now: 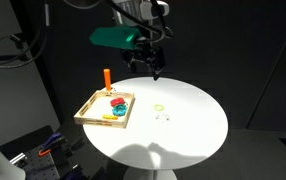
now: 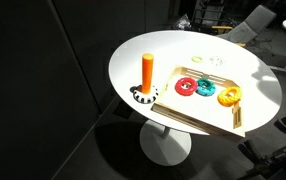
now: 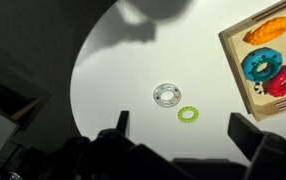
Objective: Pick up the clear ring on the table surface and put it into the wooden tray
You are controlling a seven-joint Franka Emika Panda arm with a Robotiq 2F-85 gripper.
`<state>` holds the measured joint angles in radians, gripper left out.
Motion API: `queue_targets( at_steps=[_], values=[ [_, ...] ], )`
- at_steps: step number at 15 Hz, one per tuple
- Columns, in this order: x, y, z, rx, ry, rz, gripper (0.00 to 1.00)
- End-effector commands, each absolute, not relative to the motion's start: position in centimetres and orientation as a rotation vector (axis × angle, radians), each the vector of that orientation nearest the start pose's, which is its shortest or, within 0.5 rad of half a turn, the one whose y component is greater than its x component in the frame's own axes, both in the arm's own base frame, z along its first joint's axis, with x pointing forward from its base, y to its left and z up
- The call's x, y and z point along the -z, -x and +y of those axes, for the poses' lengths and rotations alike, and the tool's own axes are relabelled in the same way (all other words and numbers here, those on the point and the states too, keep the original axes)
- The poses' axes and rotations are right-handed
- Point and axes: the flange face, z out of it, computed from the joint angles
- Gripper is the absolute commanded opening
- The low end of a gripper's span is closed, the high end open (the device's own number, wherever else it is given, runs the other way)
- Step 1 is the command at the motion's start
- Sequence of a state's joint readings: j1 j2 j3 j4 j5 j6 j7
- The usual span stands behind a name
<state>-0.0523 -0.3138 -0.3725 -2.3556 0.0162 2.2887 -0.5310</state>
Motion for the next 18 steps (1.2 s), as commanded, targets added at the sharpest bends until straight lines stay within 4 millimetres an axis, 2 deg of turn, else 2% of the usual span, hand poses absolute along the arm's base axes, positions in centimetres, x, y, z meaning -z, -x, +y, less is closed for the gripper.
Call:
queue_targets(
  at_steps=[1, 10, 14, 18],
  values=[
    [-45.8, -47.3, -20.8, 0.416, 3.107, -0.066, 1.00],
    [-40.5, -55.4, -19.7, 0.338, 3.129, -0.047, 1.00],
    [-37.0, -58.8, -19.0, 0.265, 3.132, -0.073, 1.00],
    [-33.8, -61.4, -18.7, 0.206, 3.136, -0.095, 1.00]
  ],
)
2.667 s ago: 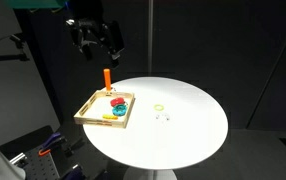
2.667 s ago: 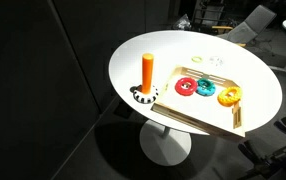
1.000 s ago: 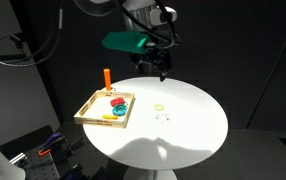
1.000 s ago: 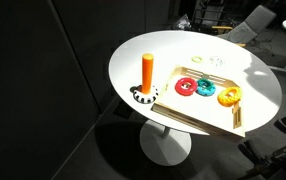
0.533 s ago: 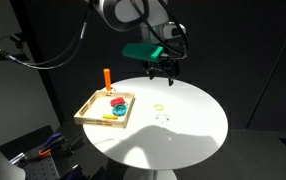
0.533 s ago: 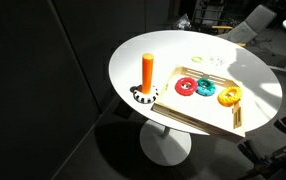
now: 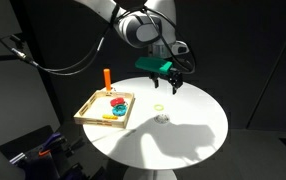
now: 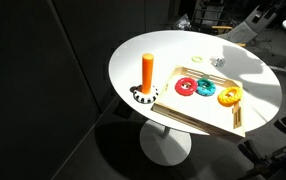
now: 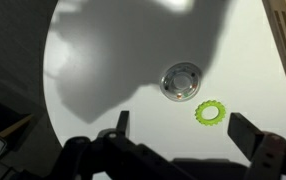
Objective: Pick up the clear ring on the table surface and put it into the wooden tray
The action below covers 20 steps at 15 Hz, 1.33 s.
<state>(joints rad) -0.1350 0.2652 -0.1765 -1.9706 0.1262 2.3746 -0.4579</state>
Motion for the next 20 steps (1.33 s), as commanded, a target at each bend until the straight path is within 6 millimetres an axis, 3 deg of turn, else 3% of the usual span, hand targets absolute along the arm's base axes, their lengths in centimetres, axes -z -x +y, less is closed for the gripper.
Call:
queue_targets(
  at_steps=[1, 6, 11, 16, 19, 20],
  values=[
    [-32.8, -62.1, -18.5, 0.188, 3.137, -0.099, 1.00],
    [-28.2, -64.8, -18.0, 0.110, 3.132, -0.119, 1.00],
    [-23.7, -66.3, -17.2, 0.012, 3.143, -0.130, 1.00],
    [-20.1, -66.8, -16.2, -0.076, 3.175, -0.171, 1.00],
    [-19.1, -66.8, -16.0, -0.117, 3.189, -0.180, 1.00],
    [-18.9, -66.0, -16.0, -0.086, 3.173, -0.200, 1.00]
  ],
)
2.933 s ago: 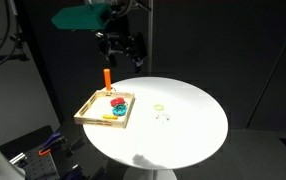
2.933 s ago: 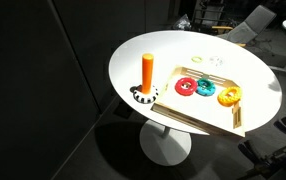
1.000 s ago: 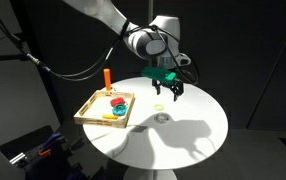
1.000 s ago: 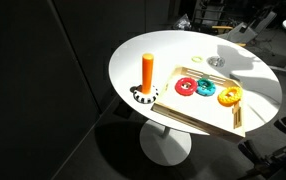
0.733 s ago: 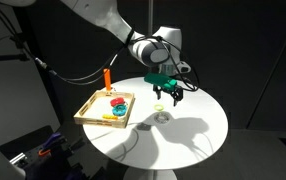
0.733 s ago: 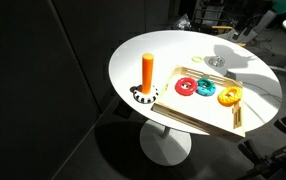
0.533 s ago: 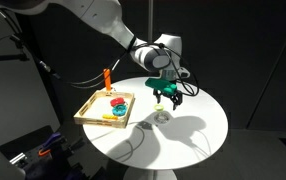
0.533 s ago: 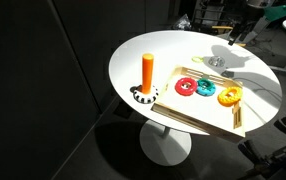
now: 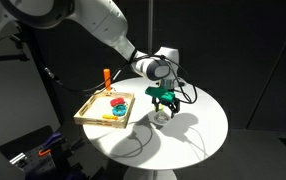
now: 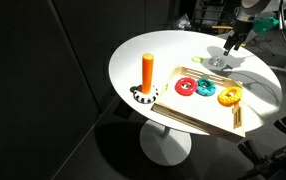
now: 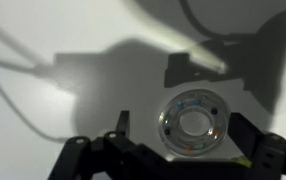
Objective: Pick up the clear ring on the table surface and put it into the wooden tray
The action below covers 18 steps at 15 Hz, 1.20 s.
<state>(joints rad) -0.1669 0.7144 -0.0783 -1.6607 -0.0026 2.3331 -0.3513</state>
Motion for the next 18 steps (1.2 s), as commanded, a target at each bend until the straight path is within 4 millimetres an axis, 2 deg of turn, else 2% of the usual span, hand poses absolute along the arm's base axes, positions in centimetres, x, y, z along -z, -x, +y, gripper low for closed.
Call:
queue_targets(
  at_steps=[1, 8, 18],
  values=[
    [-18.7, -66.1, -15.9, -0.096, 3.175, -0.199, 1.00],
    [-18.6, -66.3, -15.8, -0.093, 3.177, -0.199, 1.00],
    [-16.8, -67.1, -14.8, -0.038, 3.189, -0.240, 1.00]
  ],
)
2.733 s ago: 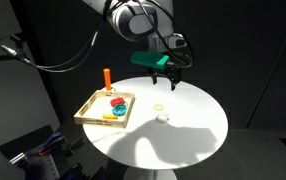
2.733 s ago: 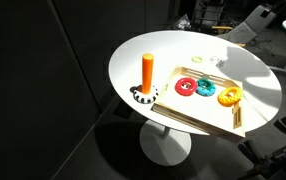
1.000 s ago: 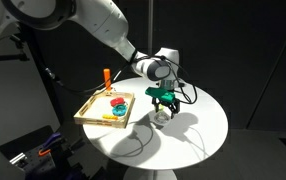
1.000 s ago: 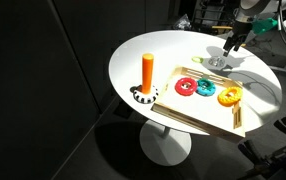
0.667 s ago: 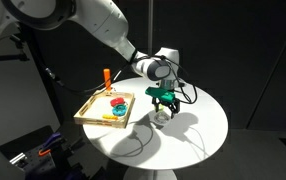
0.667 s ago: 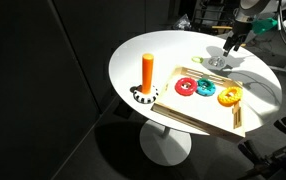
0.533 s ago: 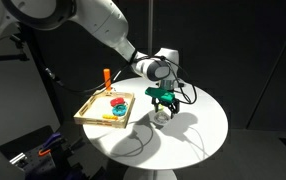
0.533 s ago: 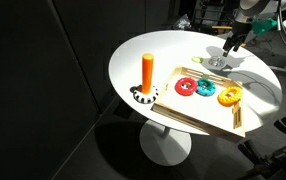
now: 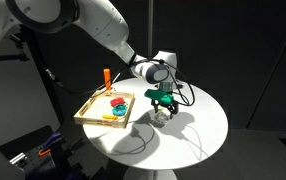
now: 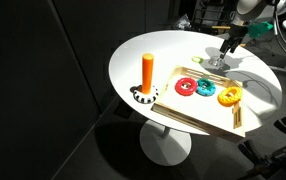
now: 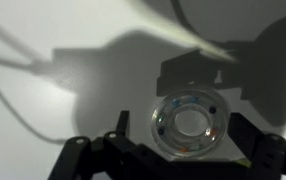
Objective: Pick up the clear ring on the table surface and put it into the wooden tray
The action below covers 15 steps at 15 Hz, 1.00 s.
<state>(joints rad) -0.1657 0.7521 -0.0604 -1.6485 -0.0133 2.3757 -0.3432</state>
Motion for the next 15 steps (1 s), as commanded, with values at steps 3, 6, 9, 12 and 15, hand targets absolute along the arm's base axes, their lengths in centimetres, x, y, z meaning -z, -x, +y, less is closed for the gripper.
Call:
queue_targets(
  at_steps=[3, 6, 9, 12, 15],
  values=[
    [-16.0, -67.2, -14.4, -0.030, 3.185, -0.250, 1.00],
    [-15.5, -67.5, -13.9, -0.017, 3.187, -0.267, 1.00],
    [-15.0, -67.8, -13.5, -0.008, 3.194, -0.288, 1.00],
    [-14.7, -68.0, -13.0, 0.006, 3.199, -0.311, 1.00],
    [-14.4, -68.4, -12.5, 0.023, 3.201, -0.328, 1.00]
  ],
)
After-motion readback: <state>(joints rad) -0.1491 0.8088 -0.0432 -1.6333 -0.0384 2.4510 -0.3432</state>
